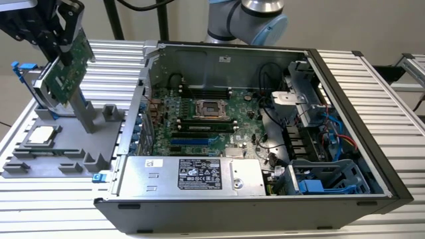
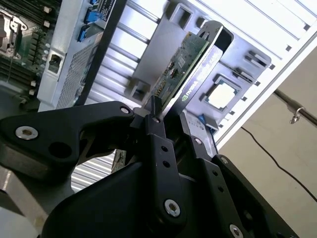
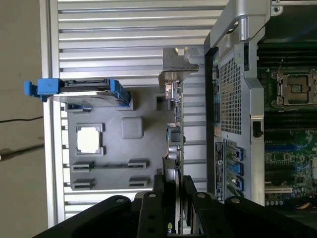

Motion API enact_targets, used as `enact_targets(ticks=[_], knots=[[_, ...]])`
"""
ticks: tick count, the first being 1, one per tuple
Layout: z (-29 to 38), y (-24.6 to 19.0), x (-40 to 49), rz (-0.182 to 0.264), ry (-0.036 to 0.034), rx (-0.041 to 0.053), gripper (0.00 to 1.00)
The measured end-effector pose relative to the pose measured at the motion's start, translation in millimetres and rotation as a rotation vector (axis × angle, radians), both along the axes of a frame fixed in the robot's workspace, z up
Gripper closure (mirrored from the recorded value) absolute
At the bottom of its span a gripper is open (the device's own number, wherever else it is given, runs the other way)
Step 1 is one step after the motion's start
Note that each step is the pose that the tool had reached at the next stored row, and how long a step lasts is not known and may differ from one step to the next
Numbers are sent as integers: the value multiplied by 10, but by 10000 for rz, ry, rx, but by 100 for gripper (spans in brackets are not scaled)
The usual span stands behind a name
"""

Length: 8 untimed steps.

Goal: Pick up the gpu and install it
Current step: 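Pick up the gpu and move the gpu toward the slot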

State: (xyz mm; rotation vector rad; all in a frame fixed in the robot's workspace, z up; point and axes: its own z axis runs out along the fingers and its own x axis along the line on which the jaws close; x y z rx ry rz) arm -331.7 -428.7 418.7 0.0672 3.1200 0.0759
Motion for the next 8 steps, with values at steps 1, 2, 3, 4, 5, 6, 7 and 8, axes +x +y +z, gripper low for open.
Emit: enact_targets(ticks=[1, 2, 3, 4, 5, 6, 7, 8], knots=[[8, 0, 0, 0, 0, 0, 100], [16, 0, 0, 0, 0, 0, 100], [24, 0, 0, 0, 1, 0, 100], [32, 0, 0, 0, 0, -1, 100], [38, 0, 0, 0, 0, 0, 100], [44, 0, 0, 0, 0, 0, 100], [50, 0, 0, 0, 0, 0, 100], [56, 0, 0, 0, 0, 0, 100]])
